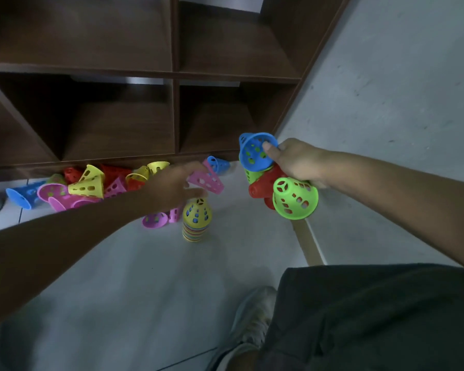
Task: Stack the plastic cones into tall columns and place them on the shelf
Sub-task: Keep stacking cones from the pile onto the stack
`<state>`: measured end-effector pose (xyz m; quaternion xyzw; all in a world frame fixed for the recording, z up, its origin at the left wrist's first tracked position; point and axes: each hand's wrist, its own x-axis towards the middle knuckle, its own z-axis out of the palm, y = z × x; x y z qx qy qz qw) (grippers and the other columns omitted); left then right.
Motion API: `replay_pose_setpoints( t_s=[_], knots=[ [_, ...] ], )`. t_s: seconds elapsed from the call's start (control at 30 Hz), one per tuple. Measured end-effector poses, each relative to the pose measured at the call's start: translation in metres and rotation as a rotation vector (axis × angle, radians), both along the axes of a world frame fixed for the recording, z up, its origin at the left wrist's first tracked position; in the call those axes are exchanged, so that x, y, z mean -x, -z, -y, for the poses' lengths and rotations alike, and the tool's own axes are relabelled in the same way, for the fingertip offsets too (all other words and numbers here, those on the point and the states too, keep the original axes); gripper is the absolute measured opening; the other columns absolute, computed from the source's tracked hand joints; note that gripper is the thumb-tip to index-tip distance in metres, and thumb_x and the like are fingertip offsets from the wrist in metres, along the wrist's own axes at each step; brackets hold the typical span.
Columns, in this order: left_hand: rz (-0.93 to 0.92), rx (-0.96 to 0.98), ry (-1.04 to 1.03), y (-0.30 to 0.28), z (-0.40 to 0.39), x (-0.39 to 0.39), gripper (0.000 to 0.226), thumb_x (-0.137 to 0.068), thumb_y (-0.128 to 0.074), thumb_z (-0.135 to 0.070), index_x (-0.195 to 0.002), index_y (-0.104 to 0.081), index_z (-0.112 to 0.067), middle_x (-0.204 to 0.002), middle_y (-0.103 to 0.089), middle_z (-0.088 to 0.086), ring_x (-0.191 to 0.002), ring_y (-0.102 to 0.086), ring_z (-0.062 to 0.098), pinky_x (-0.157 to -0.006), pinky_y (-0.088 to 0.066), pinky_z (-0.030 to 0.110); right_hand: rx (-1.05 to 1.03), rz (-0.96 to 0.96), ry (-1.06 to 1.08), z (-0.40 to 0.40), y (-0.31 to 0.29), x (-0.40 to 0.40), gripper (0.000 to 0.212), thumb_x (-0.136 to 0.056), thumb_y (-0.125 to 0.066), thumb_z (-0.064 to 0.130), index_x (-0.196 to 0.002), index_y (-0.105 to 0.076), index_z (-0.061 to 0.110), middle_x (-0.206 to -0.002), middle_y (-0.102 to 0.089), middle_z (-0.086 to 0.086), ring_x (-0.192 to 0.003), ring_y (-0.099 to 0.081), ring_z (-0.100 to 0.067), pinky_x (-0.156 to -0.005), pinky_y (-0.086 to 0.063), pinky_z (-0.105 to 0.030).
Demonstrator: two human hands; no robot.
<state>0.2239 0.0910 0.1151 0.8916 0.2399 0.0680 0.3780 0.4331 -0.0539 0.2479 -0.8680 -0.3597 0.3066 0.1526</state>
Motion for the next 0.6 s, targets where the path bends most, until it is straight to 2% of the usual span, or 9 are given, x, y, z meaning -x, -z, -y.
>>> replay_pose_setpoints(
  t_s=[0.1, 0.17, 0.27, 0.33, 0.43, 0.57, 0.6],
  knots=[
    [0.013, 0.105, -0.039, -0.022, -0.013, -0.004, 0.040, -0.084, -0.079, -0.028, -0.114, -0.053, -0.030, -0.105, -0.061, -0.018, -0.091, -0.064, 0.002, -0.068, -0.051, 0.014, -0.012, -0.023, 0.050, -0.001, -0.003, 0.001, 0.046, -0.106, -0.037, 0.049, -0.089, -0.057, 0.011, -0.070, -0.055, -0.004, -0.060, -0.053, -0.019, -0.055, -0.042, -0.029],
    [0.009, 0.172, -0.038, -0.038, -0.019, -0.004, 0.051, -0.077, -0.086, -0.032, -0.114, -0.051, -0.026, -0.107, -0.063, -0.016, -0.093, -0.065, 0.003, -0.067, -0.054, 0.014, -0.039, -0.049, 0.072, -0.003, -0.002, 0.005, 0.047, -0.106, -0.037, 0.049, -0.091, -0.058, 0.010, -0.069, -0.055, -0.005, -0.058, -0.053, -0.019, -0.055, -0.043, -0.029],
    [-0.030, 0.162, 0.008, -0.058, -0.020, -0.003, 0.068, -0.067, -0.093, -0.035, -0.114, -0.046, -0.024, -0.111, -0.066, -0.006, -0.099, -0.067, 0.011, -0.078, -0.061, 0.031, -0.083, -0.035, 0.071, -0.002, 0.002, 0.011, 0.048, -0.106, -0.038, 0.050, -0.077, -0.049, 0.014, -0.065, -0.048, -0.004, -0.056, -0.048, -0.019, -0.058, -0.040, -0.030],
    [-0.066, 0.118, 0.056, -0.066, -0.017, -0.002, 0.072, -0.064, -0.093, -0.043, -0.113, -0.043, -0.026, -0.112, -0.065, 0.000, -0.100, -0.066, 0.017, -0.081, -0.060, 0.041, -0.101, -0.012, 0.069, 0.005, 0.007, 0.014, 0.049, -0.106, -0.037, 0.049, -0.072, -0.046, 0.014, -0.063, -0.047, -0.003, -0.055, -0.046, -0.018, -0.056, -0.037, -0.031],
    [-0.111, 0.132, 0.131, -0.070, -0.011, 0.004, 0.072, -0.068, -0.089, -0.050, -0.114, -0.040, -0.026, -0.114, -0.061, 0.001, -0.099, -0.066, 0.017, -0.077, -0.061, 0.041, -0.057, 0.053, 0.035, 0.018, 0.014, 0.015, 0.052, -0.106, -0.036, 0.049, -0.070, -0.046, 0.013, -0.062, -0.050, -0.005, -0.055, -0.048, -0.020, -0.052, -0.034, -0.031],
    [-0.224, 0.210, 0.097, -0.052, -0.002, 0.005, 0.059, -0.080, -0.079, -0.049, -0.113, -0.039, -0.023, -0.106, -0.060, 0.000, -0.088, -0.065, 0.015, -0.065, -0.055, 0.030, 0.012, 0.130, -0.011, 0.025, 0.024, 0.010, 0.051, -0.106, -0.033, 0.050, -0.070, -0.043, 0.016, -0.067, -0.049, -0.005, -0.062, -0.048, -0.020, -0.055, -0.034, -0.032],
    [-0.257, 0.202, 0.086, -0.043, 0.000, 0.003, 0.056, -0.081, -0.076, -0.052, -0.113, -0.039, -0.023, -0.104, -0.059, 0.003, -0.086, -0.065, 0.018, -0.062, -0.054, 0.032, 0.028, 0.143, -0.015, 0.026, 0.027, 0.008, 0.050, -0.107, -0.032, 0.049, -0.070, -0.042, 0.017, -0.068, -0.048, -0.004, -0.063, -0.048, -0.019, -0.058, -0.033, -0.033]
  ],
)
